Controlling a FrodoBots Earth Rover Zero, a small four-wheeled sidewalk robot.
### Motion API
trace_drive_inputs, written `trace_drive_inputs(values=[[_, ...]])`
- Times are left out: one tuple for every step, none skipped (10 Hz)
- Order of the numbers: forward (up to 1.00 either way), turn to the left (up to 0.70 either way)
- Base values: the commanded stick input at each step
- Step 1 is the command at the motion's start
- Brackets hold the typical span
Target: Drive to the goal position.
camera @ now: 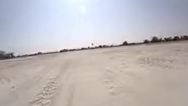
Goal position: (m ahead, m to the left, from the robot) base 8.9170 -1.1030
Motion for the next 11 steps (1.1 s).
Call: trace_drive_inputs(values=[[0.7, 0.0], [0.7, 0.0], [0.7, 0.0], [0.7, 0.0], [0.7, 0.0], [0.7, 0.0], [0.7, 0.0], [0.7, 0.0], [0.7, 0.0], [0.7, 0.0], [0.7, 0.0]])
